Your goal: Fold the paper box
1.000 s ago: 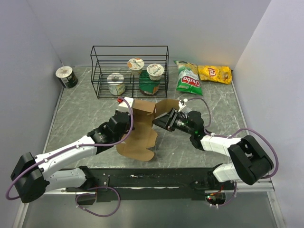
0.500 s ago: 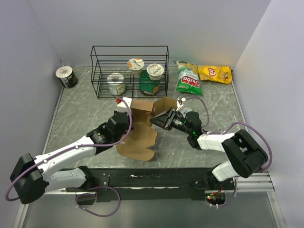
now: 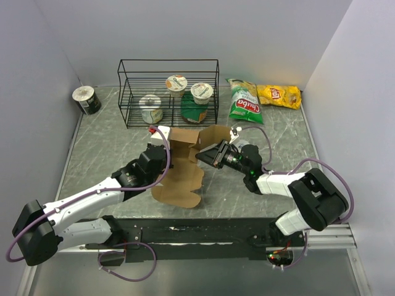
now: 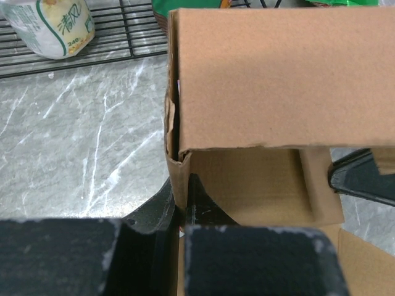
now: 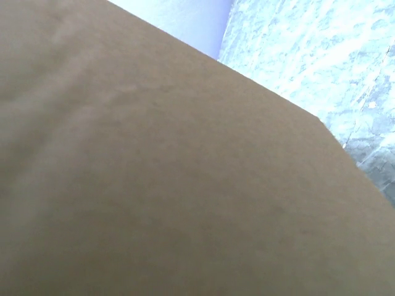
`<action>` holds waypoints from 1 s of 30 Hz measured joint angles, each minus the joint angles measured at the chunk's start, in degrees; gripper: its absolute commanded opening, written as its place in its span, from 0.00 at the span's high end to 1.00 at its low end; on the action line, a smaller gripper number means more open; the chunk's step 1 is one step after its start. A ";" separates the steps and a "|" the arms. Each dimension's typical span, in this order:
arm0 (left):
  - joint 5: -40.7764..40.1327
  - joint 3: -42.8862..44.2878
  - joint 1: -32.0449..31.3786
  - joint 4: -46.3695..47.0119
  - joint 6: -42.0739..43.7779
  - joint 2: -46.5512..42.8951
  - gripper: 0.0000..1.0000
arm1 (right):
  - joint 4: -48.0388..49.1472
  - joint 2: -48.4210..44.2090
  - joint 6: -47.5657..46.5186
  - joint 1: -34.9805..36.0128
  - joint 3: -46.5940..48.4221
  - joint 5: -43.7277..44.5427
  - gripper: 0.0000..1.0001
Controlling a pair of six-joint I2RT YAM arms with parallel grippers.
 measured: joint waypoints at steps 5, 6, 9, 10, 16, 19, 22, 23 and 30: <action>0.15 0.00 0.00 0.59 0.07 0.00 0.99 | -3.65 -4.48 -3.26 0.52 0.17 0.24 0.30; 0.20 0.00 0.20 0.81 0.17 -0.02 0.99 | -5.22 -6.51 -4.48 0.68 0.15 0.39 0.26; 1.14 0.07 1.75 1.40 0.59 -0.04 0.99 | -13.18 -15.50 -10.88 0.96 0.17 0.87 0.22; 1.44 0.09 2.56 1.29 1.14 -0.04 0.99 | -16.33 -19.17 -13.81 0.96 0.28 1.18 0.16; 3.74 0.09 5.62 1.11 3.65 -0.31 0.99 | -40.41 -39.91 -31.28 0.39 6.45 7.15 0.04; 5.66 0.07 6.05 1.18 4.44 -0.81 0.99 | -50.07 -42.80 -39.87 -2.54 14.62 8.68 0.04; 6.99 0.09 6.25 1.29 4.72 -1.36 0.99 | -54.14 -41.88 -46.58 -5.60 20.55 8.76 0.04; 7.15 0.09 6.27 1.27 4.74 -1.46 0.99 | -55.04 -40.83 -48.22 -6.32 21.46 8.74 0.04; 8.26 0.09 6.36 1.22 4.74 -2.45 0.99 | -60.30 -30.10 -55.95 -9.66 22.18 5.77 0.05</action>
